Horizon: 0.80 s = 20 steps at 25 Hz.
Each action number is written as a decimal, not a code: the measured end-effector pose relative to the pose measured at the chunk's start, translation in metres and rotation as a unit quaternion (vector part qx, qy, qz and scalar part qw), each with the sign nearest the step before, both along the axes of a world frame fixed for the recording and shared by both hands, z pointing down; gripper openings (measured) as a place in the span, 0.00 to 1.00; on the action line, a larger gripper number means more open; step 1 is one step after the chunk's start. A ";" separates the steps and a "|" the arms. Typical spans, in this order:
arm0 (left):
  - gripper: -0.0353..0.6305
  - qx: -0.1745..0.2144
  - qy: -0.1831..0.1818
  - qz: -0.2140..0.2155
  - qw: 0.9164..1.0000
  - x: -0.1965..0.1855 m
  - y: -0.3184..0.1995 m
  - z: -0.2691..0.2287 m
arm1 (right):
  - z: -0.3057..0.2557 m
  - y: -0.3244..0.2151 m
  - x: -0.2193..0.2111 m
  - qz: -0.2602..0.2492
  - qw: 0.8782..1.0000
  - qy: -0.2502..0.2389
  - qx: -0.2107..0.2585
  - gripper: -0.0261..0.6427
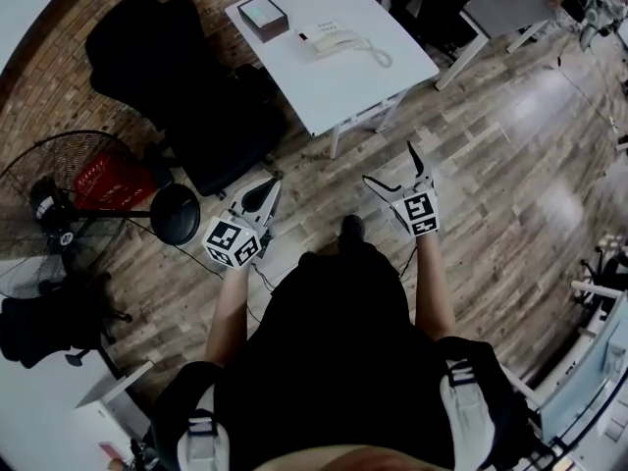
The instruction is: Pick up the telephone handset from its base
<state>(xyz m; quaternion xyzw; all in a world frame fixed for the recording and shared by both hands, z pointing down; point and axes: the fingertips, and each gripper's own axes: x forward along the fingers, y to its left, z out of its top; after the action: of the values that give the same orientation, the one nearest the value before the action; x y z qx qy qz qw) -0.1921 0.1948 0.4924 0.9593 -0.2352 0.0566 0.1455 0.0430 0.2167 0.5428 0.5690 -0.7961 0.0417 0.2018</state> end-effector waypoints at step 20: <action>0.08 -0.005 -0.011 -0.090 0.996 0.059 -0.029 -0.002 | 0.010 -0.074 0.063 -0.074 0.997 -0.009 -0.012 0.87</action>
<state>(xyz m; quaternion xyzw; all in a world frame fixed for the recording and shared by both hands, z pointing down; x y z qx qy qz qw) -0.1327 0.1661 0.4899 0.9328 -0.3220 0.0553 0.1521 0.1059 0.1425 0.5525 0.5053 -0.8375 0.0419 0.2038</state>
